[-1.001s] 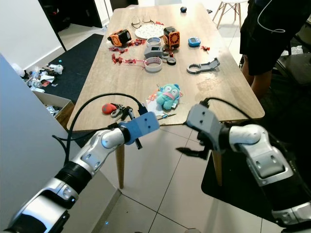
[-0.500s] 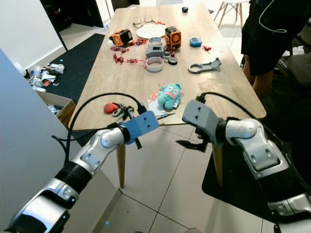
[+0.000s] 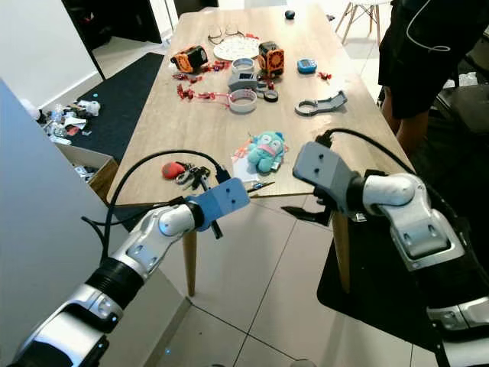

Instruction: Hang keys on a hook

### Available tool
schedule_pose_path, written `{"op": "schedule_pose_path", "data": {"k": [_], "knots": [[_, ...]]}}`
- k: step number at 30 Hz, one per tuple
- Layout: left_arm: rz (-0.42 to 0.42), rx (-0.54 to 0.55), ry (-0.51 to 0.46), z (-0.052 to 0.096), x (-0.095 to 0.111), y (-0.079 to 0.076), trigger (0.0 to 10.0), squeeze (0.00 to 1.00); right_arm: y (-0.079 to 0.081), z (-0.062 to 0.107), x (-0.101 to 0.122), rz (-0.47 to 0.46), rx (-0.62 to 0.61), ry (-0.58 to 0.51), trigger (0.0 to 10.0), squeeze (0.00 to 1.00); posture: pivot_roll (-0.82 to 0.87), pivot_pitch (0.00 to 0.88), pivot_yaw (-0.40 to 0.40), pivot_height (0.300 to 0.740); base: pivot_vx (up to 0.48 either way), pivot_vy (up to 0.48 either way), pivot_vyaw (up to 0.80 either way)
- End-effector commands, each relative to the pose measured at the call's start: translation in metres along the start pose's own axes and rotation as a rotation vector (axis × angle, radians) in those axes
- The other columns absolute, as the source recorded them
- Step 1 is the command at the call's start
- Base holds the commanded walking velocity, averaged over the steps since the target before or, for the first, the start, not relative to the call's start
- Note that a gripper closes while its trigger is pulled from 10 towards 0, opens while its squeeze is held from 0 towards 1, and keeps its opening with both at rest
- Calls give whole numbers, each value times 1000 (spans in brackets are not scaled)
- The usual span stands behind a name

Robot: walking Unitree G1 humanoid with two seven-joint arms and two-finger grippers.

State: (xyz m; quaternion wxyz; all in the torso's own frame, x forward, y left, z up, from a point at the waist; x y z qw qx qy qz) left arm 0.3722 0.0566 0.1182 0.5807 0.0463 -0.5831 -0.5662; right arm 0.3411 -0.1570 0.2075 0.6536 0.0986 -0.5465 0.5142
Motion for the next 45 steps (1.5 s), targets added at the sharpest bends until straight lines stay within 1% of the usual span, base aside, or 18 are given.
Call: {"op": "schedule_pose_path", "data": {"k": [1,3,4,6,11,13,15,17,21,27,28,36,41,44,45], "knots": [[35,-13,-2,0,-1,-5,10000,0,-3,0,-2,-13,-10,-12,10000,0,-95,99,66,740,0,0,0],[32,-19,-7,1,-1,-5,10000,0,4,-3,-2,-40,30,-34,10000,0,-94,100,64,740,0,0,0],[32,-19,-7,1,-1,-5,10000,0,4,-3,-2,-40,30,-34,10000,0,-94,100,64,740,0,0,0],[20,-32,-15,3,0,-6,10000,0,13,-6,-3,-61,84,-39,10000,0,-92,102,63,740,0,0,0],[2,-59,-23,5,-1,-8,10000,0,17,-5,-4,-72,114,-36,10000,0,-90,102,63,740,0,0,0],[-16,-94,-31,9,-2,-12,10000,0,19,-5,-5,-70,139,-27,10000,0,-91,101,63,740,0,0,0],[-20,-100,-32,10,-2,-12,10000,0,20,-5,-5,-70,149,-25,10000,0,-91,101,63,740,0,0,0],[-26,-116,-40,11,-1,-14,10000,0,25,-6,-5,-77,187,-23,10000,0,-90,102,62,740,0,0,0],[-32,-146,-51,13,0,-18,10000,0,30,-6,-7,-87,222,-15,10000,0,-89,101,59,740,0,0,0],[-34,-158,-50,14,-1,-20,10000,0,28,-6,-7,-78,211,-8,10000,0,-89,100,58,740,0,0,0],[-32,-169,-49,16,-3,-21,10000,0,23,-10,-8,-52,178,-3,10000,0,-89,98,56,740,0,0,0],[-20,-189,-49,18,-5,-24,10000,0,19,-20,-8,-15,133,8,10000,0,-89,92,50,740,0,0,0],[-15,-199,-44,21,-7,-26,10000,0,7,-22,-4,22,63,0,10000,0,-89,91,49,740,0,0,0],[-15,-201,-43,21,-8,-27,10000,0,11,-24,-4,22,89,-4,10000,0,-90,89,49,740,0,0,0],[-15,-203,-43,21,-7,-27,10000,0,14,-25,-4,18,111,-10,10000,0,-88,88,46,740,0,0,0]]}}
Point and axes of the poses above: a point about 5 cm out from each wrist's last joint towards the gripper, its own z axis pointing back from the gripper into the wrist, its own x axis along the axis of the wrist's last joint, y = z × x, the point moved 4 cm from there along -z, pointing out of the wrist towards the gripper, and after that the axes turned 7 degrees about -z, right-handed, at the moved point
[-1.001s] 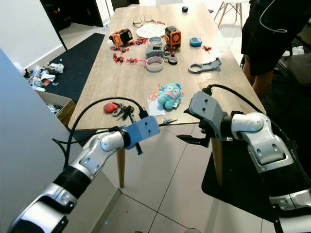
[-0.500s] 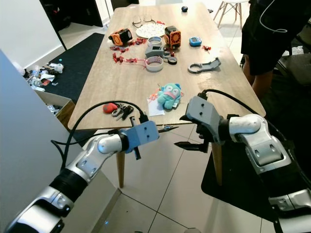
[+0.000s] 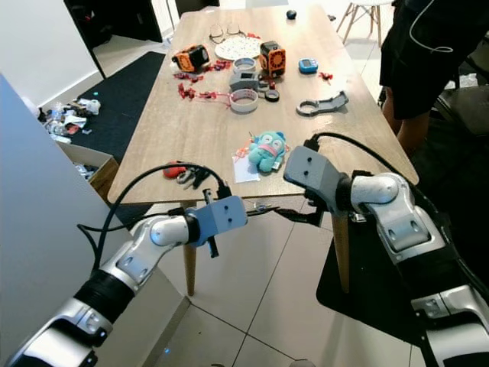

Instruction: Hang keys on a hook

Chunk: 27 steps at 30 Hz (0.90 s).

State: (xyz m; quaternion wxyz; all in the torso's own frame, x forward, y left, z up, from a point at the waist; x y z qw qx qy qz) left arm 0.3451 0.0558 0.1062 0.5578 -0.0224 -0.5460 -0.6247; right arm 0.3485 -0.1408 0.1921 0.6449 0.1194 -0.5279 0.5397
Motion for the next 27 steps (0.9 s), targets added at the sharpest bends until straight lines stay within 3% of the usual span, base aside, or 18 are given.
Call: {"op": "schedule_pose_path", "data": {"k": [1,4,9,27], "knots": [[5,-15,23,5,-9,-3,10000,0,6,-4,0,3,35,-8,10000,0,-88,88,46,740,0,0,0],[4,-14,26,5,-8,-4,10000,0,20,-9,2,-25,112,-42,10000,0,-88,88,48,740,0,0,0],[6,-16,27,6,-8,-4,10000,0,28,-10,0,-38,161,-47,10000,0,-88,88,48,740,0,0,0],[14,-21,36,6,-9,-5,10000,0,38,-12,0,-56,215,-51,10000,0,-88,97,49,740,0,0,0]]}}
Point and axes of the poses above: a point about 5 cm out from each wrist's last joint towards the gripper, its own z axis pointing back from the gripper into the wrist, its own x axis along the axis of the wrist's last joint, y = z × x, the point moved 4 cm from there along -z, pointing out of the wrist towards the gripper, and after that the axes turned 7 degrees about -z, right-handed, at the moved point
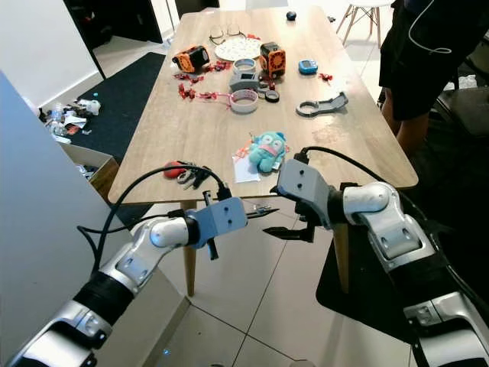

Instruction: Hang keys on a hook

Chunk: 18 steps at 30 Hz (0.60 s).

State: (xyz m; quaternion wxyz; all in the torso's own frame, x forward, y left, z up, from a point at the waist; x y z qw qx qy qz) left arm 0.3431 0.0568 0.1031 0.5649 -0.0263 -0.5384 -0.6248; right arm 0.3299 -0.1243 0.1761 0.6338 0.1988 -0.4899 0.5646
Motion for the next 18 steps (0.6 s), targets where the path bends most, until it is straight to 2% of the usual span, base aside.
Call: {"op": "schedule_pose_path", "data": {"k": [1,5,18], "knots": [[0,-7,24,5,-7,-2,10000,0,9,-5,1,-7,42,-8,10000,0,-88,97,49,740,0,0,0],[-1,-9,27,5,-7,-2,10000,0,16,-7,2,-13,74,-15,10000,0,-88,97,51,740,0,0,0],[2,-13,30,5,-7,-3,10000,0,13,-11,-1,-25,45,-6,10000,0,-91,99,52,740,0,0,0]]}}
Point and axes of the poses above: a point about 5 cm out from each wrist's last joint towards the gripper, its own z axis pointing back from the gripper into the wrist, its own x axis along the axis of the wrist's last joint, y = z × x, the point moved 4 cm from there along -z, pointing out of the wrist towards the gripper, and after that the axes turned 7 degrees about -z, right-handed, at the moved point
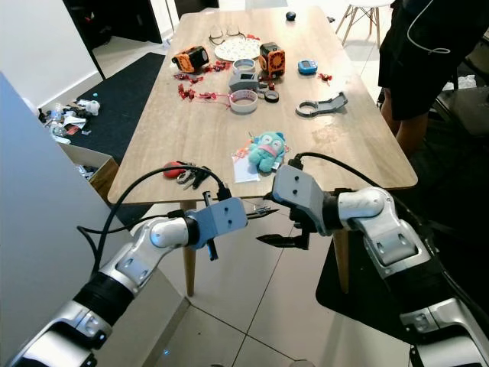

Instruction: Hang keys on a hook

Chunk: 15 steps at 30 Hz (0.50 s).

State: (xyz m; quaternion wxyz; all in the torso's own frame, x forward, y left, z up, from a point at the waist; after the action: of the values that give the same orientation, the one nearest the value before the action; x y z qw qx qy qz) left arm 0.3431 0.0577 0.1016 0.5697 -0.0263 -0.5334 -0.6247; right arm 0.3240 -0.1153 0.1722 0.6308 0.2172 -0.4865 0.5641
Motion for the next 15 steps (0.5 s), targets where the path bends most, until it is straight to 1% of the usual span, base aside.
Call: {"op": "schedule_pose_path", "data": {"k": [1,12,15], "knots": [[-4,-8,19,5,-6,-2,10000,0,4,-5,-3,-9,16,12,10000,0,-90,101,52,740,0,0,0],[-1,-9,22,5,-6,-3,10000,0,2,-9,-4,-12,4,21,10000,0,-90,101,52,740,0,0,0],[-1,-8,23,5,-6,-3,10000,0,-1,-8,-6,-17,-18,31,10000,0,-90,101,52,740,0,0,0]]}}
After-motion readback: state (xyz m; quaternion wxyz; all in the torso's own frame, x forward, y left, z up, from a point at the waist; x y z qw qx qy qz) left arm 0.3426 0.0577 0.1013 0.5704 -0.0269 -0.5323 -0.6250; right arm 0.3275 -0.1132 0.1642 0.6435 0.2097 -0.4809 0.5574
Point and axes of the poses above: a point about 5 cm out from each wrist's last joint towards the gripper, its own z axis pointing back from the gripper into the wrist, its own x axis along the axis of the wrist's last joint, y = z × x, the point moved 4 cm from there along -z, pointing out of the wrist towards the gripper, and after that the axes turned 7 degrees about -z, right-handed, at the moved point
